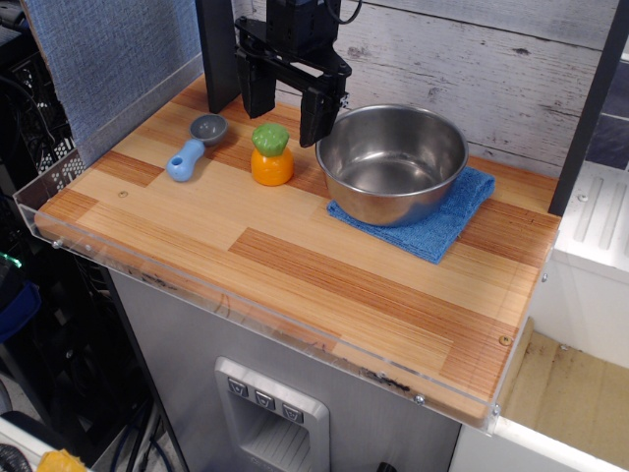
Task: Put the pot to the left of the napkin towards the bottom of the table.
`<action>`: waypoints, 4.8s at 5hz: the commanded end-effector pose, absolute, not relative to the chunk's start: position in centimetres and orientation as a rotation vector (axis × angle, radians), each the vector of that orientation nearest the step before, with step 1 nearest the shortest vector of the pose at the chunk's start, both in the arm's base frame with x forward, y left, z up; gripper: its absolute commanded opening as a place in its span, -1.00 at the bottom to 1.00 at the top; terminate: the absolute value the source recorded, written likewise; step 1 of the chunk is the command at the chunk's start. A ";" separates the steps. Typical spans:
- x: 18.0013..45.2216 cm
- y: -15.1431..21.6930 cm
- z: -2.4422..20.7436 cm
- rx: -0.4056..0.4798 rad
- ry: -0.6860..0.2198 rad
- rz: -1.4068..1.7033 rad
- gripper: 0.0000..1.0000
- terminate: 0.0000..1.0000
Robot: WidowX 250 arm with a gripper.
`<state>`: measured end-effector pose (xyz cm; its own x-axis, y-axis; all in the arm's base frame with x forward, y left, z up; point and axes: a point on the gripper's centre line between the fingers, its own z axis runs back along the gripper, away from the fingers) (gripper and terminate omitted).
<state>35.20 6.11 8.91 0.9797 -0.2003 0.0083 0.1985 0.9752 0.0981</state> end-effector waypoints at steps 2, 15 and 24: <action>36.7 3.5 9.8 0.122 -0.023 -0.246 1.00 -1.00; 37.4 -6.5 10.4 0.076 -0.081 -0.472 -1.00 -1.00; 27.9 6.4 7.7 0.068 -0.004 -0.211 -1.00 -1.00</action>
